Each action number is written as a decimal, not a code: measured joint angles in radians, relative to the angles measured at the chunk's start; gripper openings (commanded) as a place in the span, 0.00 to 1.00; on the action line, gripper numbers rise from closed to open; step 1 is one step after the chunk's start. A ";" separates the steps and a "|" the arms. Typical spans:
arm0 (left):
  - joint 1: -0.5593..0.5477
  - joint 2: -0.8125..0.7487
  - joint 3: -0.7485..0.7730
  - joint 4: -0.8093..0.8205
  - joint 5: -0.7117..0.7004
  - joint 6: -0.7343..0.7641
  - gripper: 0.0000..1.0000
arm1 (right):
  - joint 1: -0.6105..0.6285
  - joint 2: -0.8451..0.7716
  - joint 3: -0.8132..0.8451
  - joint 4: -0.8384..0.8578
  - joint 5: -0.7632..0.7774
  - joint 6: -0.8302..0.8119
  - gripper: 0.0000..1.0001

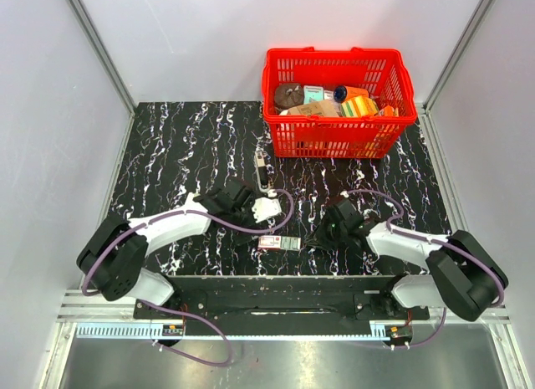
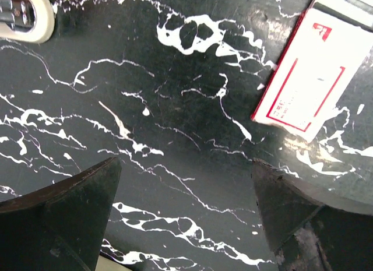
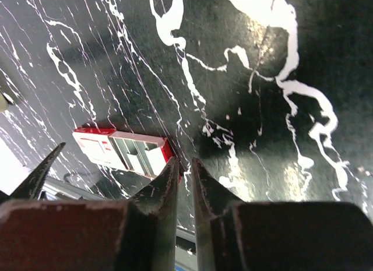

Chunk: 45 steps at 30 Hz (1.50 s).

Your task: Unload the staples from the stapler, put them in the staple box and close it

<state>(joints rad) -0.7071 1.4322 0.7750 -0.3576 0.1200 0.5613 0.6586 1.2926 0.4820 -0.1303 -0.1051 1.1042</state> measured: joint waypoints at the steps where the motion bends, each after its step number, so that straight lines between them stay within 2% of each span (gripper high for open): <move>1: -0.010 0.006 0.000 0.010 -0.011 0.003 0.99 | -0.005 0.011 -0.006 0.025 -0.011 0.003 0.18; 6: -0.051 0.050 0.000 0.051 -0.062 0.011 0.99 | -0.021 0.075 -0.028 0.149 -0.066 0.025 0.18; 13: -0.061 0.078 0.002 0.089 -0.109 0.010 0.99 | -0.029 0.098 -0.053 0.237 -0.100 0.045 0.16; 19: -0.069 0.081 0.002 0.098 -0.122 0.010 0.99 | -0.031 0.107 -0.066 0.276 -0.111 0.058 0.17; 23: -0.074 0.082 0.002 0.102 -0.129 0.010 0.99 | -0.032 0.104 -0.080 0.293 -0.124 0.068 0.21; 34: -0.077 0.078 0.001 0.098 -0.134 0.010 0.99 | -0.032 -0.029 -0.137 0.254 -0.113 0.071 0.24; 45: -0.083 0.065 0.000 0.051 -0.105 0.010 0.99 | -0.034 0.073 -0.137 0.359 -0.142 0.088 0.23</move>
<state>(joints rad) -0.7902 1.4975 0.7750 -0.3065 0.0147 0.5713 0.6250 1.3655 0.3454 0.2291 -0.2470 1.1923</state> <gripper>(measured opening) 0.988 0.236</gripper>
